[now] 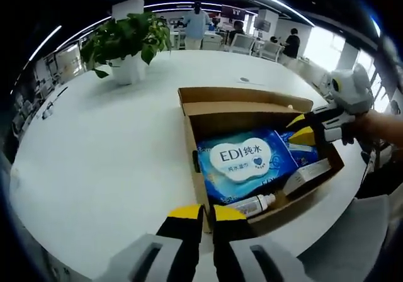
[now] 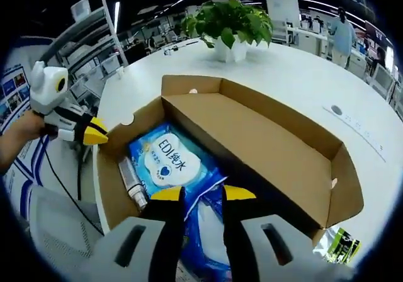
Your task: Operate the shoe box by opening the lid, removing the specified soft item, and placing it in the target area until the item is outside and the box remains undamaged.
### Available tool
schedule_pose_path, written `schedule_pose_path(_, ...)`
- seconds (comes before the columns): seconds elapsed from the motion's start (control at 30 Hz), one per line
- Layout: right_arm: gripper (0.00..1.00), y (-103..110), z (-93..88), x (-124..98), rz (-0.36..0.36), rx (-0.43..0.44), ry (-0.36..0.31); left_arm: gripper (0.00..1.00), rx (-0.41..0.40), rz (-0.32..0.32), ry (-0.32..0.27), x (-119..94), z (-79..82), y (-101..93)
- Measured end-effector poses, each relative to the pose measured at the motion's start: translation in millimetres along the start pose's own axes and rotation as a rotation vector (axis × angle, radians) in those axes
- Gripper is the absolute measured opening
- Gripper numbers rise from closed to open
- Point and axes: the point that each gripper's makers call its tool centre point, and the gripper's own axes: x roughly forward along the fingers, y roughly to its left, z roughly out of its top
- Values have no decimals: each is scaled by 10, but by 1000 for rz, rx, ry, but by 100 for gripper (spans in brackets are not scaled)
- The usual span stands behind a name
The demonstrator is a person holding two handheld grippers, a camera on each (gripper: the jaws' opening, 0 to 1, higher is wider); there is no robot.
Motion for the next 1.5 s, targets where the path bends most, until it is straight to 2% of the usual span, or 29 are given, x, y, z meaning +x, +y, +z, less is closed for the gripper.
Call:
schedule_pose_path(0.2, 22, -11, -48, 115, -3, 24, 31, 5, -8, 4, -3, -2, 0, -2)
schedule_pose_path(0.5, 18, 53, -49, 246, 21, 150, 38, 4, -20, 9, -8, -3, -4, -5)
schedule_pose_path(0.77, 7, 42, -59, 329, -9, 180, 42, 4, -27, 10, -10, -2, -4, -4)
schedule_pose_path(0.93, 0, 60, -45, 229, -24, 181, 20, 5, -19, 11, -5, 0, -2, -4)
schedule_pose_path(1.17, 0, 93, 116, 72, -21, 232, -59, 5, -10, 13, 1, 2, 1, 1)
schedule_pose_path(1.27, 0, 103, 168, -17, -26, 227, -85, 5, -4, 14, 8, 1, 2, -4)
schedule_pose_path(1.5, 0, -45, 138, -229, -85, 211, -106, 5, 26, 18, 30, -3, 2, -14)
